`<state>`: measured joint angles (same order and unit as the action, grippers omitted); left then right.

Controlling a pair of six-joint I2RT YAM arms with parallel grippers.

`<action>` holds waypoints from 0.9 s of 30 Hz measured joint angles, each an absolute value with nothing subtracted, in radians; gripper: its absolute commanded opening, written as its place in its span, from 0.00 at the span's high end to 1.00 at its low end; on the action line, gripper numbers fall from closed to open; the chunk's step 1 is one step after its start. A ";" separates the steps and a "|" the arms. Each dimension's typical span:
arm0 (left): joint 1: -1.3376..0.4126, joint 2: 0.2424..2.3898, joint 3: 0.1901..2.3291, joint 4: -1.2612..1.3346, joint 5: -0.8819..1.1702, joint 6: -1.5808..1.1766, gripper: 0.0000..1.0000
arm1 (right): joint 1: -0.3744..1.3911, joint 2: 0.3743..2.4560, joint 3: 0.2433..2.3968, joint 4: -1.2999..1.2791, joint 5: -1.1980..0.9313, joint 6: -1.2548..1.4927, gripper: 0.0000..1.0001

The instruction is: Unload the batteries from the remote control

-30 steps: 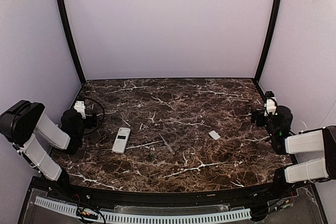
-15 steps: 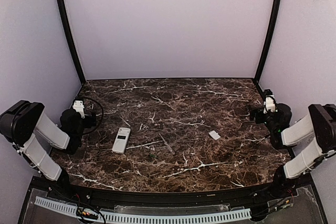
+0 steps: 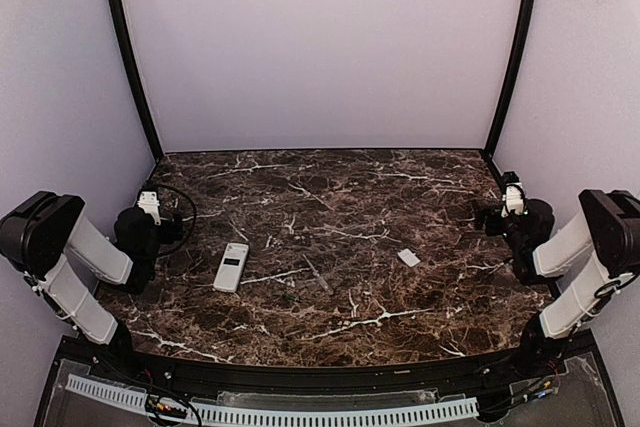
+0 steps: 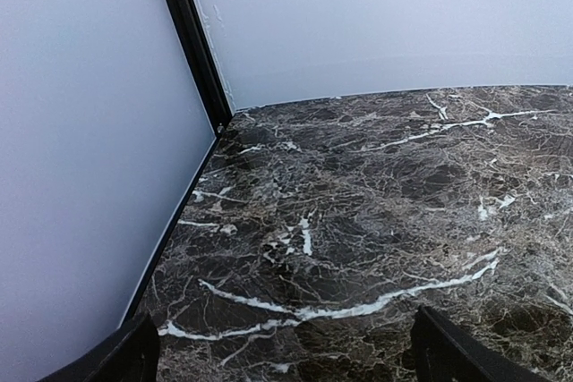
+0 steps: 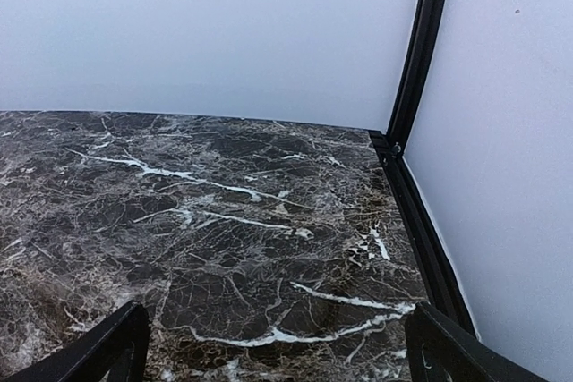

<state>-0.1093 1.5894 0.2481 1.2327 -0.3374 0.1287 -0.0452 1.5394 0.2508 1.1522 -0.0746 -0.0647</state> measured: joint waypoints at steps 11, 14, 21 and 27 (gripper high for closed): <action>-0.109 1.589 0.248 1.232 -0.338 0.127 0.01 | -0.045 1.539 0.251 1.160 -0.067 -0.057 0.01; -0.109 1.589 0.248 1.233 -0.338 0.127 0.02 | -0.045 1.539 0.251 1.160 -0.067 -0.054 0.01; -0.109 1.589 0.248 1.233 -0.338 0.127 0.01 | -0.045 1.539 0.251 1.160 -0.067 -0.051 0.01; -0.109 1.589 0.248 1.233 -0.338 0.127 0.02 | -0.045 1.539 0.251 1.160 -0.067 -0.051 0.01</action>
<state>-0.1093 1.5894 0.2481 1.2327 -0.3378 0.1272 -0.0452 1.5394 0.2508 1.1599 -0.0669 -0.0509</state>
